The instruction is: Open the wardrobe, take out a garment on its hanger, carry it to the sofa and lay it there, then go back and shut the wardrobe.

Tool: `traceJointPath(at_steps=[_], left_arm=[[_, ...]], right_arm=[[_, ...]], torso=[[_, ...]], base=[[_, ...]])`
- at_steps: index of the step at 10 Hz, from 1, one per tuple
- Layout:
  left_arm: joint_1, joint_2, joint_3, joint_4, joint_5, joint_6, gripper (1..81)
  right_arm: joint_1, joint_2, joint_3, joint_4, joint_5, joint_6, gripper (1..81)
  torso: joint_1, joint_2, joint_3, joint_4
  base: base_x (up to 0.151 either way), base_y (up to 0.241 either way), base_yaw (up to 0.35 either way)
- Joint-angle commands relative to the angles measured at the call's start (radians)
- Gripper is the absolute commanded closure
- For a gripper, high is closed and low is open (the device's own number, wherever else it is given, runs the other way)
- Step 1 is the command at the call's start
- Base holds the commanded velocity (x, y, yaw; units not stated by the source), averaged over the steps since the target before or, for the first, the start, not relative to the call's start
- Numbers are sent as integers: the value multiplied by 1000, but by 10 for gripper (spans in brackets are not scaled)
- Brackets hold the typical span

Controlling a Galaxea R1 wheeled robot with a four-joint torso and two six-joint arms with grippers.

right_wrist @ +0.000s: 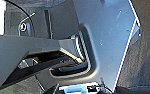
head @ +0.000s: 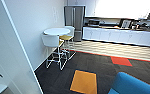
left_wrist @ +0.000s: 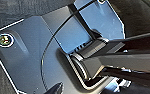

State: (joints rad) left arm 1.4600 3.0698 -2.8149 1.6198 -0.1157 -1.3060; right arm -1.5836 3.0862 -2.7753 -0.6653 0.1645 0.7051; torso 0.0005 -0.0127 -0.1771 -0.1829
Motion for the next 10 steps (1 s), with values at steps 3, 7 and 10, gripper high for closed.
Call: traceJointPath(at_steps=[3, 7, 10], left_arm=[[-28, 8, 3, 12, 36, 8, 10], [-28, 9, 3, 12, 36, 8, 10], [-28, 11, 0, 12, 36, 10, 10]], right_arm=[[15, 2, -3, -5, -43, 1, 10], [15, 2, -3, -5, -43, 1, 10], [16, 2, -4, -6, -43, -1, 10]], torso=[[0, 0, 0, 0], [0, 0, 0, 0], [0, 0, 0, 0]], base=[[0, 0, 292], [0, 0, 293], [0, 0, 293]])
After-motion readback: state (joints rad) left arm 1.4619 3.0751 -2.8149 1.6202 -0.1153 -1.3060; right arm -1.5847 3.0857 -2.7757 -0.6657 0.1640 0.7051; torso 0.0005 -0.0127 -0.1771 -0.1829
